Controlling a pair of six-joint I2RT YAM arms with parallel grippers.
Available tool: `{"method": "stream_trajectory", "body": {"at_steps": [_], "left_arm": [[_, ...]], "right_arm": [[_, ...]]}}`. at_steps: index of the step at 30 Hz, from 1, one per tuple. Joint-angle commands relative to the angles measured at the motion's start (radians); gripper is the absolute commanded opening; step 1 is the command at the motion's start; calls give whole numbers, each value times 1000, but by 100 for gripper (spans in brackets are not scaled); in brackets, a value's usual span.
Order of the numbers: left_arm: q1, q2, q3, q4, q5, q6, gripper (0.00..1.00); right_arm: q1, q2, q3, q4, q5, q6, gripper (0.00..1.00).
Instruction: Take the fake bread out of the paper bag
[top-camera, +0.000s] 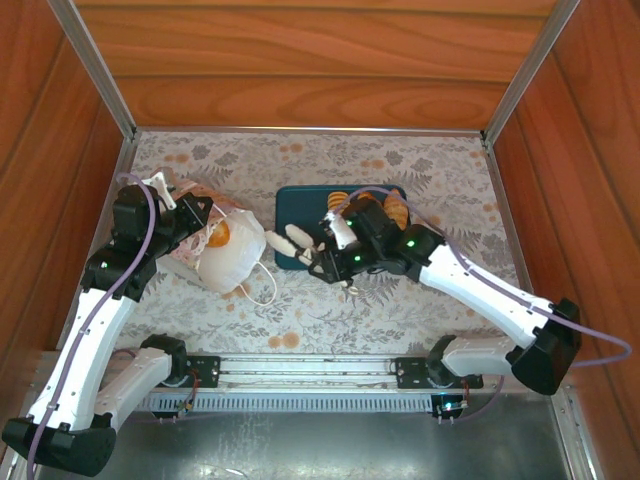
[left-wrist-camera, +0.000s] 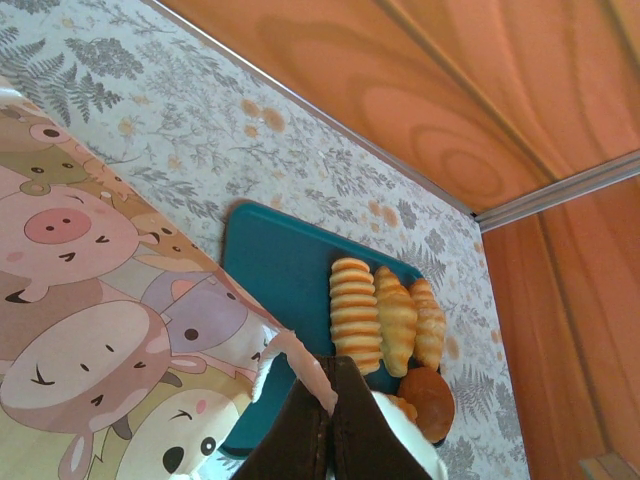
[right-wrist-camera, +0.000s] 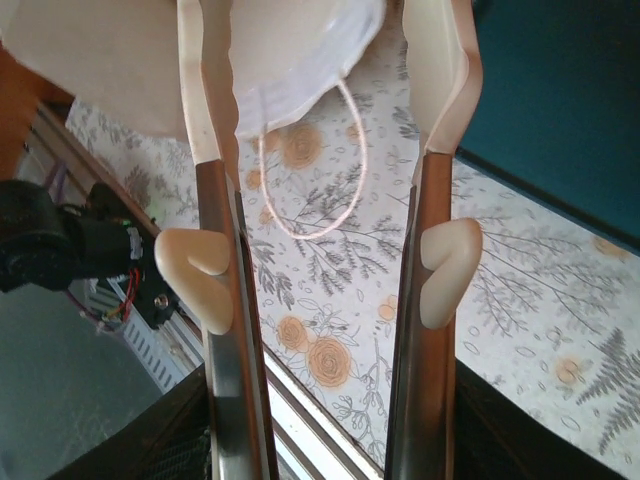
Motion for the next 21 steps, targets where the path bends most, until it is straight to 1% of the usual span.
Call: {"method": "stream_trajectory", "body": {"at_steps": [1,6,10,15,21], "left_arm": [[4,-5,19,22,7,-10,0],[6,-8,18,22,9,-9,0],[6,-16,14,21,3,-7,0],[6,-30,13,15,-3,-7,0],[6,-38,21,2,-12,0,0]], "right_arm": [[84,72,74,-2,97,-96,54],[178,229,178,-69,195,-160,54],[237,336,249,-81,260,-189,54],[288,459,337,-81,335,-203,56],[319,534,397,-65,430,-226,56]]}}
